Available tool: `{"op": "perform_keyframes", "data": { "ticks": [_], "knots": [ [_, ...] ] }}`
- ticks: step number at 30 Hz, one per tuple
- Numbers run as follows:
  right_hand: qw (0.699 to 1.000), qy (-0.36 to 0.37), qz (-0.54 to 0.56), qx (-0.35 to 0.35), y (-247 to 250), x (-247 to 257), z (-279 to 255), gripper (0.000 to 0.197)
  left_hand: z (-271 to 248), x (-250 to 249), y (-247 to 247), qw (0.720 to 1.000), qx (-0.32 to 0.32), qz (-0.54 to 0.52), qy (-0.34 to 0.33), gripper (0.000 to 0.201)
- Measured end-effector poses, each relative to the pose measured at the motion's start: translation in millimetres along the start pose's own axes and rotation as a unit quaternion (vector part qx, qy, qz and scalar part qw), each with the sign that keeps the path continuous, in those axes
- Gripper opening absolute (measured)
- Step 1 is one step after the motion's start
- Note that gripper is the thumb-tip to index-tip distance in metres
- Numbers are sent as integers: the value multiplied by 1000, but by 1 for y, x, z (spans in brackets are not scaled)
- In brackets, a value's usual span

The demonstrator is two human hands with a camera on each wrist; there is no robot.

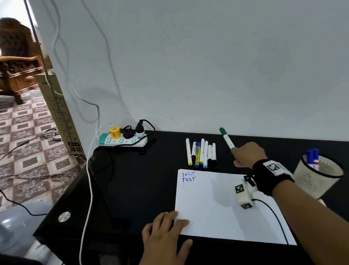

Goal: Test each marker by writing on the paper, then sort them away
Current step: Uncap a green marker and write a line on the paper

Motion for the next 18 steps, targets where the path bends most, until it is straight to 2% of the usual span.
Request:
{"op": "perform_keyframes", "data": {
  "ticks": [3, 5, 7, 10, 12, 13, 15, 18],
  "knots": [
    [993, 54, 109, -6, 23, 1, -48, 15, 4, -6, 11, 1000, 4, 0, -13, 52],
    [986, 102, 130, -9, 37, 4, -85, 10, 11, -11, 22, 999, -2, -20, -29, 45],
    [980, 144, 136, 18, 47, 5, -116, 4, 18, -16, 36, 999, 3, -50, -22, 34],
    [976, 175, 108, 78, 53, 4, -157, 2, 22, -26, 56, 991, -12, -131, -4, 43],
    [969, 188, 100, 123, 52, 3, -178, 2, 18, -40, 71, 983, 3, -184, -4, 46],
    [965, 193, 105, 141, 52, 3, -186, 2, 15, -48, 76, 982, 15, -190, -15, 39],
    [958, 202, 124, 162, 52, 4, -198, 3, 9, -61, 85, 979, 28, -198, -38, 13],
    [943, 209, 183, 181, 45, 8, -211, 7, -4, -78, 94, 965, 54, -252, -40, 18]
  ]
}}
Point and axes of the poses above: each hand's wrist, its own z-axis towards the middle knuckle, its own y-axis out of the back of the hand, x = y × z, the point moved 1 cm from there along z, towards the middle knuckle, and after that the axes turned 2 degrees about x, right-handed, at the moved point
